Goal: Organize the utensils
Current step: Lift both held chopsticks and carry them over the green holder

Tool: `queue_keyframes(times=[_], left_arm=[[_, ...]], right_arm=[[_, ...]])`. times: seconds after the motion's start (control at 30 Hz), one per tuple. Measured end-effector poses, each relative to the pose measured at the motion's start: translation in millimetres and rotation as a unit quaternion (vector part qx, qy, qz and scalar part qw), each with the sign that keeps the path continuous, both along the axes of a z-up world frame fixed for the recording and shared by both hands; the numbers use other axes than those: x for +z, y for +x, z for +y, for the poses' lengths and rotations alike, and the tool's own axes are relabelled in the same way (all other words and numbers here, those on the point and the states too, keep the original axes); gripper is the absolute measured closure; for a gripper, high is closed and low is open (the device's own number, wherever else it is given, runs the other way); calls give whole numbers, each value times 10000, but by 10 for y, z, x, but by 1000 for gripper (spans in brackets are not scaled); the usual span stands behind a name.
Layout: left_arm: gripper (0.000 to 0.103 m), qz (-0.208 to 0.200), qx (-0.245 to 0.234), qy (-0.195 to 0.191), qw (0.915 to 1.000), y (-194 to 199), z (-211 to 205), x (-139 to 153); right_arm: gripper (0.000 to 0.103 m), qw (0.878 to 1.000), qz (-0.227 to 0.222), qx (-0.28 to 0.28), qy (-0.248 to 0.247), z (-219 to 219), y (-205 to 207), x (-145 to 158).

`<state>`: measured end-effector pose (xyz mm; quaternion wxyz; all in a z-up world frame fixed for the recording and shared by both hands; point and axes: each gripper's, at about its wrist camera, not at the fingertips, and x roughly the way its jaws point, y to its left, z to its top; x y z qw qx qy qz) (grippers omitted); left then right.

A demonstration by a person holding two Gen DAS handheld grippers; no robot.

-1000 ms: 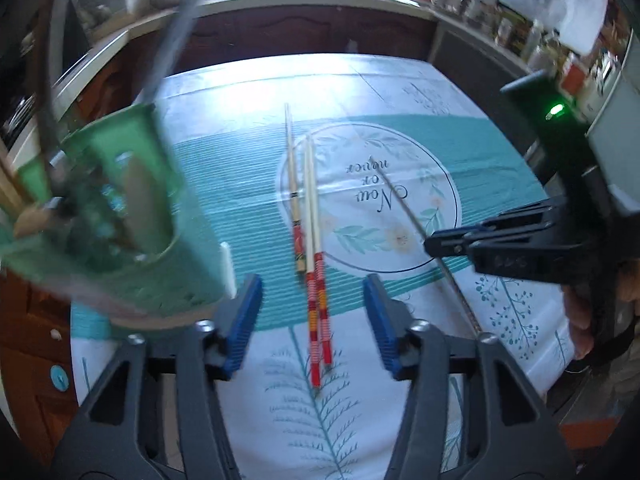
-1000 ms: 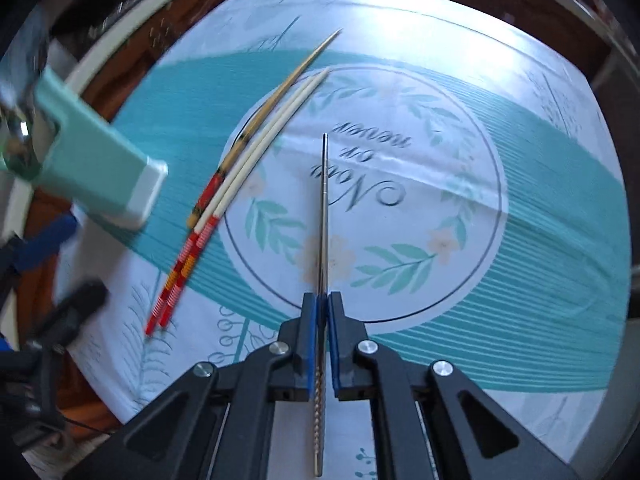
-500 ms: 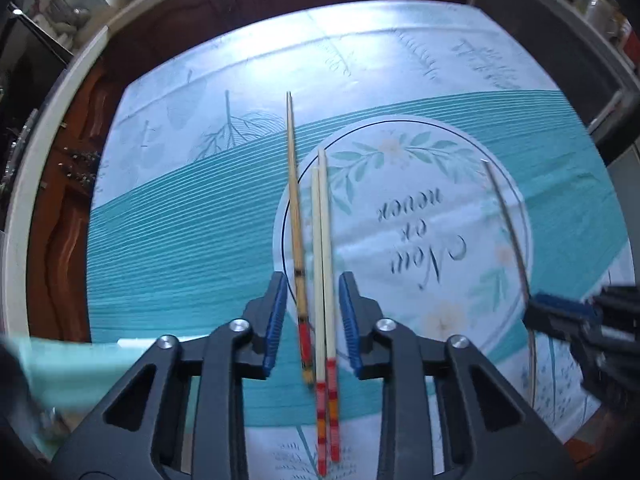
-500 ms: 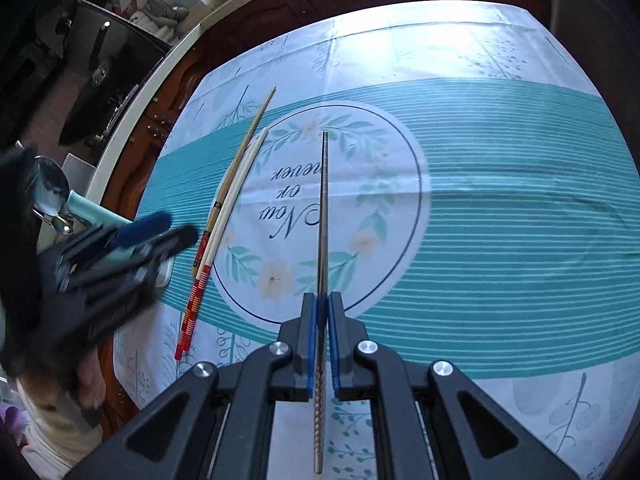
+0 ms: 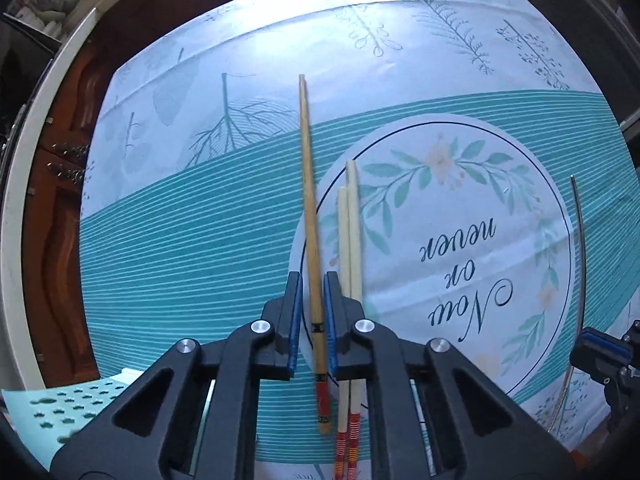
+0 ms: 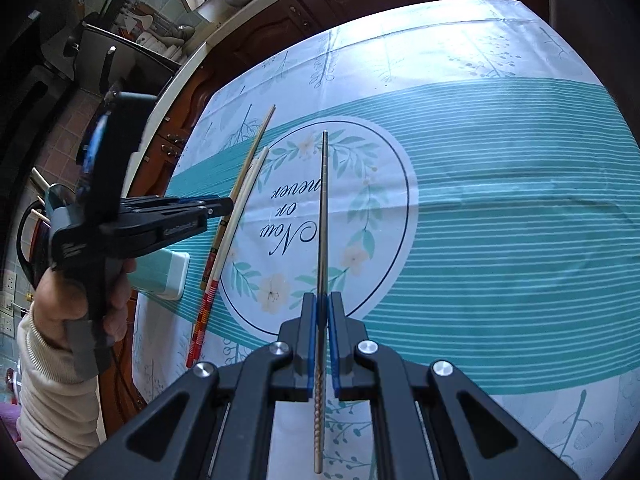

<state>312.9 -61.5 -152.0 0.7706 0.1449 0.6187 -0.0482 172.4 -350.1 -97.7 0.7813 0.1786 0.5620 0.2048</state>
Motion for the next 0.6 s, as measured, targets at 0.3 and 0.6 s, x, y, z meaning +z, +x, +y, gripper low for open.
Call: queue_keyframes(times=[0.3, 0.6], left_arm=[[99, 385, 127, -495, 9979, 191, 141, -15], [99, -1347, 4, -916, 9867, -380, 261, 540]], right_arm=[[98, 9999, 127, -86, 69, -77, 46, -99], [98, 10000, 46, -77, 24, -16, -13, -90]])
